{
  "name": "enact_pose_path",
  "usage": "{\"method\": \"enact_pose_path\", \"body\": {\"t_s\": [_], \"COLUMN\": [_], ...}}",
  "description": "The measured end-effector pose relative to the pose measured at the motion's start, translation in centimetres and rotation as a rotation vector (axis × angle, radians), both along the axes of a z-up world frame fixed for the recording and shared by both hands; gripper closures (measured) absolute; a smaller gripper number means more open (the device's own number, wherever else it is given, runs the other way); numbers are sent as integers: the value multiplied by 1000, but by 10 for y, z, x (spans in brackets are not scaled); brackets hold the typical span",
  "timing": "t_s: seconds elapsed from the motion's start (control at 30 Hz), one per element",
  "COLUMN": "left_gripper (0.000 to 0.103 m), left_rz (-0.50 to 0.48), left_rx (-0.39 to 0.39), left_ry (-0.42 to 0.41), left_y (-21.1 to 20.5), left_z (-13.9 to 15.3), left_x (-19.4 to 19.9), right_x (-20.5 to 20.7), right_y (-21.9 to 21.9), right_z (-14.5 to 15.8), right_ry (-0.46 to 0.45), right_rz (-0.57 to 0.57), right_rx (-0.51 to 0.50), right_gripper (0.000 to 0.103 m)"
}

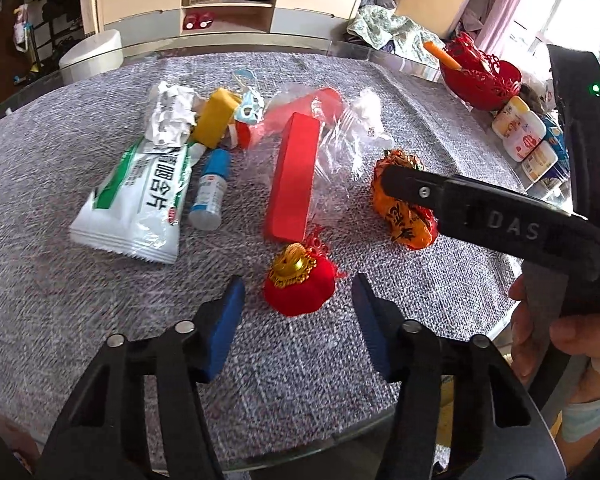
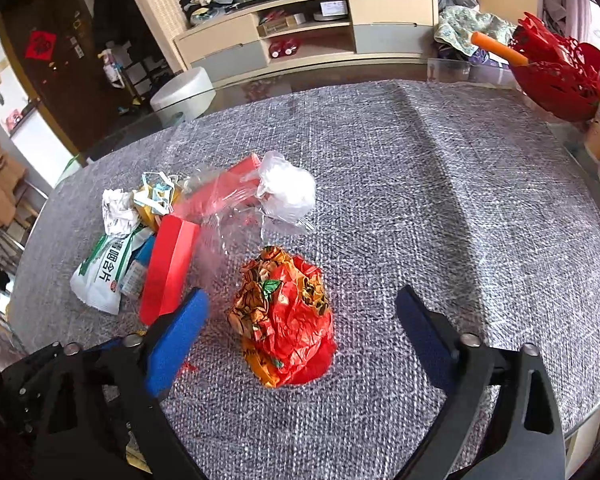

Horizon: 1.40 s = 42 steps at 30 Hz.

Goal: Collect trash
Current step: 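Grasp the red-gold ornament with the left gripper while the right gripper grasps the gold-red wrapper, then lower both tools over the grey bin and open both grippers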

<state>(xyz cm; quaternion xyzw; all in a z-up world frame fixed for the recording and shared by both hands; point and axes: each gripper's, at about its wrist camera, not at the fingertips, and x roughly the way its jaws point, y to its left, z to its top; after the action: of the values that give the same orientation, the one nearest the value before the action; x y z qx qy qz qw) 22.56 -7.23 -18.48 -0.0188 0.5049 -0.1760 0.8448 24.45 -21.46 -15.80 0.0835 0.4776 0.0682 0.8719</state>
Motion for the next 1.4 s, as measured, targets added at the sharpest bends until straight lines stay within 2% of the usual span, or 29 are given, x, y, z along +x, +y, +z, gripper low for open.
{"method": "enact_pose_path", "body": {"t_s": [0.03,0.1,0.13,0.2,0.47,0.7,1.0,1.17,1.4], "left_gripper": [57,64,67,70,70,70,70,70,70], "left_rz": [-3,-12,-16,-17,-20,-6,34,38,39], "left_rx": [-3,-6,-5,6,5,11,21,22,27], "left_ry": [2,6,7,-3,-26,-77,-145,-139,-81], "left_y": [0,-2,-3,-4,-2,6,24,27,34], "left_z": [-1,-3,-5,-5,7,36,69,67,40], "left_x": [1,3,4,3,-13,-53,-116,-146,-179], "right_x": [1,2,1,-3,-27,-56,-115,-150,-179], "right_y": [0,1,2,3,-4,-9,6,11,19], "right_z": [-3,-8,-11,-10,11,35,56,53,27], "right_ry": [8,22,27,9,-26,-62,-99,-90,-26], "right_rz": [7,19,25,26,25,38,71,85,106], "right_rx": [1,-1,-5,-34,-12,2,-15,-12,-24], "right_gripper": [21,35,38,55,56,56,56,55,55]}}
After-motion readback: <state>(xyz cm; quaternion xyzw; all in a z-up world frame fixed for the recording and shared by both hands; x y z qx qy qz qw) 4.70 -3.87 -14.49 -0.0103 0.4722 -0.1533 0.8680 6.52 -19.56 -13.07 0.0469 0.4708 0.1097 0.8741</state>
